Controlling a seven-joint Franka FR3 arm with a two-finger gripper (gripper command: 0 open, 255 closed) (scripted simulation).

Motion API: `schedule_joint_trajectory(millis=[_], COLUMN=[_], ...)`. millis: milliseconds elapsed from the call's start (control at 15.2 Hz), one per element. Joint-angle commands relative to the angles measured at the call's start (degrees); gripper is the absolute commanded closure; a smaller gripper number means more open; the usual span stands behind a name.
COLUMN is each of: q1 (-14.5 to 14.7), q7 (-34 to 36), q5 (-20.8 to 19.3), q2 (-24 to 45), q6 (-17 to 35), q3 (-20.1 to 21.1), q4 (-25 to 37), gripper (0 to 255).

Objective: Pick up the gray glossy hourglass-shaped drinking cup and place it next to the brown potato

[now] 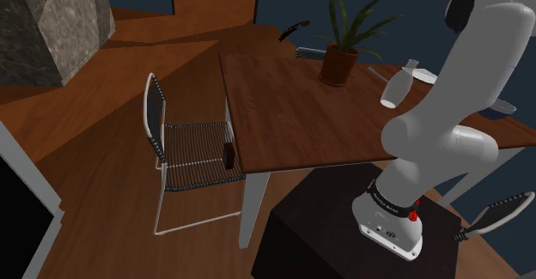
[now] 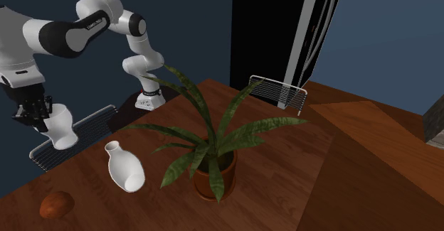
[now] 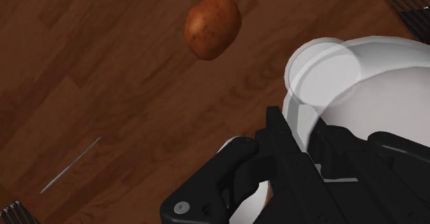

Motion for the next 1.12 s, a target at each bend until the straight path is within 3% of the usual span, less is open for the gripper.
schedule_joint_trajectory(millis=[0,1056], q1=[0.2,1.2], q7=[0.0,-0.4], q5=[0.0,0.7], q2=[0.0,0.5], q6=[1.6,13.8], q3=[0.1,0.7], q4=[-1.6,-13.5], gripper=[255,255])
